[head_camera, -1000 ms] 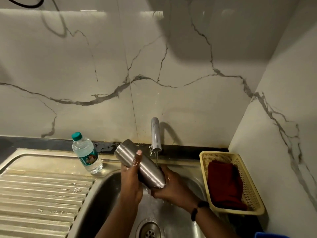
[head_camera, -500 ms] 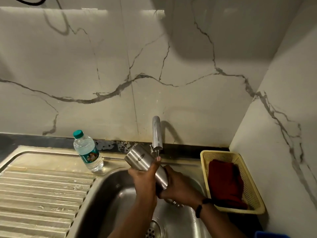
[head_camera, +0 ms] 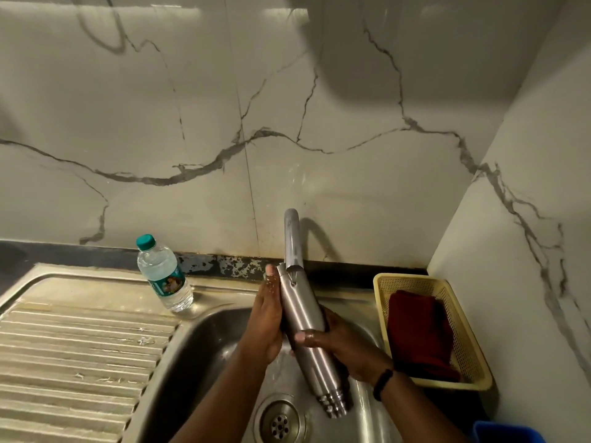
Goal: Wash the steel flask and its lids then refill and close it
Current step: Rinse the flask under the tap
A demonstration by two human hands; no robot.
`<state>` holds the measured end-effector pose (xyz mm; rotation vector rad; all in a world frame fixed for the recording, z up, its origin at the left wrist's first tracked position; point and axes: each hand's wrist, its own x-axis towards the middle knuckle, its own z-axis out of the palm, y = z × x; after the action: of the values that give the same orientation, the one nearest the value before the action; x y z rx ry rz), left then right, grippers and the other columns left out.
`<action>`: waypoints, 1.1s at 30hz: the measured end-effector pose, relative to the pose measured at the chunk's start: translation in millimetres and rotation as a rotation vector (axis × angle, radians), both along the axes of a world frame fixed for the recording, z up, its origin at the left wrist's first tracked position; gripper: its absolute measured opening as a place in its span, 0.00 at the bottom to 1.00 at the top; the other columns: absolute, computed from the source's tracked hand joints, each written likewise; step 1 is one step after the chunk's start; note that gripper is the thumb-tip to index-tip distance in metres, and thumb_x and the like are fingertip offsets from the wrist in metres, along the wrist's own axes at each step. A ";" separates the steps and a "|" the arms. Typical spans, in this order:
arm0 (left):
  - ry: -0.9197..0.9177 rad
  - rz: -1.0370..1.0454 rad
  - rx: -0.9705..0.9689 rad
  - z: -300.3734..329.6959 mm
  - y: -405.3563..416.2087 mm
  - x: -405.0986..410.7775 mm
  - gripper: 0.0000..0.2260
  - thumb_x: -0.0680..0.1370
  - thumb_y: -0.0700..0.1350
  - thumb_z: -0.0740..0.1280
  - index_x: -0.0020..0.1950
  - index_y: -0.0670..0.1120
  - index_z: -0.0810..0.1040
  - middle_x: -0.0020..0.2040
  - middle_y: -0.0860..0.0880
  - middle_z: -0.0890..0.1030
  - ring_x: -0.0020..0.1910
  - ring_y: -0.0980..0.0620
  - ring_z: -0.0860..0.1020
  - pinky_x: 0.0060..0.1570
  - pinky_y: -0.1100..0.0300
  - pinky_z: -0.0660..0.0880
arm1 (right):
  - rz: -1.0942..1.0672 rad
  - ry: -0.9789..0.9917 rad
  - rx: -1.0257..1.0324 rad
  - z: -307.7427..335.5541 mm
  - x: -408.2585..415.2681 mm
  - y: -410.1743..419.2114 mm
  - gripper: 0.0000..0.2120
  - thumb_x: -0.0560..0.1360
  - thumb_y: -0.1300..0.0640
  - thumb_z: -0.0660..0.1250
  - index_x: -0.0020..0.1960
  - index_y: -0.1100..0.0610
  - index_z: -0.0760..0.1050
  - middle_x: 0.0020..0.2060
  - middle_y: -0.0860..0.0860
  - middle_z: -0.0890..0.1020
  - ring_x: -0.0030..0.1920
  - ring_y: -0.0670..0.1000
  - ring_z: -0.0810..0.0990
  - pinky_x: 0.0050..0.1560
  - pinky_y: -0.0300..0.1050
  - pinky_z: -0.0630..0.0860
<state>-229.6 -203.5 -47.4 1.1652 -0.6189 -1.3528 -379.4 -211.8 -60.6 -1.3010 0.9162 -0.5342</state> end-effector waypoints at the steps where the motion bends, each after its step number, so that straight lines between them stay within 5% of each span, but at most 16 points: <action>1: 0.026 -0.044 0.004 0.8 -0.5 4.0 0.37 0.69 0.70 0.68 0.68 0.46 0.74 0.60 0.37 0.81 0.57 0.39 0.81 0.56 0.42 0.80 | 0.056 -0.093 0.096 2.5 -2.7 0.7 0.27 0.69 0.52 0.76 0.66 0.49 0.71 0.55 0.57 0.83 0.52 0.56 0.84 0.56 0.53 0.81; 4: 0.042 -0.093 -0.026 1.0 1.0 9.1 0.41 0.65 0.71 0.73 0.68 0.45 0.75 0.58 0.37 0.81 0.55 0.39 0.81 0.55 0.43 0.80 | 0.076 -0.168 0.193 3.9 0.2 1.4 0.27 0.72 0.49 0.73 0.67 0.55 0.71 0.54 0.60 0.83 0.51 0.60 0.83 0.54 0.54 0.80; 9: -0.139 -0.056 -0.028 -3.9 3.4 5.2 0.25 0.79 0.65 0.53 0.66 0.52 0.75 0.58 0.42 0.83 0.56 0.47 0.83 0.55 0.49 0.81 | -0.097 0.015 0.024 -2.6 16.7 0.8 0.33 0.64 0.32 0.72 0.66 0.41 0.71 0.56 0.46 0.83 0.54 0.48 0.83 0.57 0.48 0.80; 16: -0.143 0.021 0.169 2.6 0.9 -4.8 0.23 0.85 0.56 0.51 0.59 0.44 0.80 0.49 0.42 0.85 0.49 0.47 0.83 0.43 0.58 0.78 | -0.141 -0.039 -0.084 -7.0 23.1 3.1 0.42 0.58 0.46 0.81 0.70 0.46 0.68 0.61 0.46 0.80 0.61 0.46 0.79 0.63 0.49 0.76; 19: -0.092 -0.023 0.349 9.4 3.6 -11.5 0.20 0.85 0.54 0.53 0.56 0.42 0.80 0.45 0.43 0.82 0.45 0.49 0.79 0.37 0.59 0.75 | -0.252 0.018 -0.105 -11.0 25.0 4.3 0.39 0.60 0.53 0.81 0.68 0.49 0.69 0.62 0.50 0.80 0.63 0.49 0.78 0.66 0.53 0.74; 23: 0.182 -0.090 0.642 6.5 6.0 -6.9 0.24 0.79 0.59 0.63 0.54 0.37 0.79 0.47 0.37 0.80 0.56 0.36 0.77 0.59 0.42 0.72 | -0.228 0.064 -0.120 -18.8 21.1 7.4 0.29 0.69 0.67 0.76 0.63 0.47 0.69 0.56 0.47 0.80 0.59 0.48 0.80 0.56 0.40 0.78; 25: 0.243 -0.135 0.671 0.6 5.5 -2.6 0.24 0.78 0.56 0.65 0.60 0.36 0.79 0.50 0.36 0.83 0.54 0.36 0.79 0.60 0.41 0.74 | -0.203 0.029 -0.117 -18.4 17.2 13.2 0.30 0.67 0.64 0.79 0.62 0.47 0.71 0.55 0.46 0.81 0.58 0.48 0.80 0.56 0.40 0.78; 28: 0.268 -0.060 0.662 -6.6 4.7 4.5 0.17 0.79 0.50 0.66 0.54 0.35 0.80 0.34 0.38 0.83 0.40 0.40 0.79 0.35 0.54 0.80 | -0.149 0.075 -0.224 -16.0 13.8 19.4 0.44 0.55 0.44 0.84 0.67 0.51 0.72 0.61 0.47 0.81 0.63 0.46 0.78 0.67 0.48 0.73; 30: 0.317 0.017 0.631 -15.6 3.8 9.2 0.12 0.77 0.48 0.66 0.53 0.40 0.78 0.31 0.39 0.82 0.36 0.40 0.80 0.33 0.53 0.77 | -0.033 0.090 -0.274 -10.9 12.6 22.6 0.41 0.60 0.48 0.82 0.70 0.50 0.69 0.65 0.46 0.78 0.67 0.45 0.74 0.71 0.47 0.69; 33: 0.395 0.133 0.559 -26.7 5.0 14.7 0.16 0.76 0.50 0.66 0.59 0.42 0.76 0.44 0.36 0.82 0.42 0.38 0.81 0.43 0.47 0.77 | 0.065 0.014 -0.238 -3.4 0.2 17.2 0.25 0.74 0.58 0.72 0.70 0.52 0.72 0.69 0.46 0.74 0.71 0.45 0.70 0.72 0.43 0.66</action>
<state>-214.9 -198.5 -74.1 1.2928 0.1332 -1.6338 -379.2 -194.6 -64.0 -1.5454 0.8372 -0.5969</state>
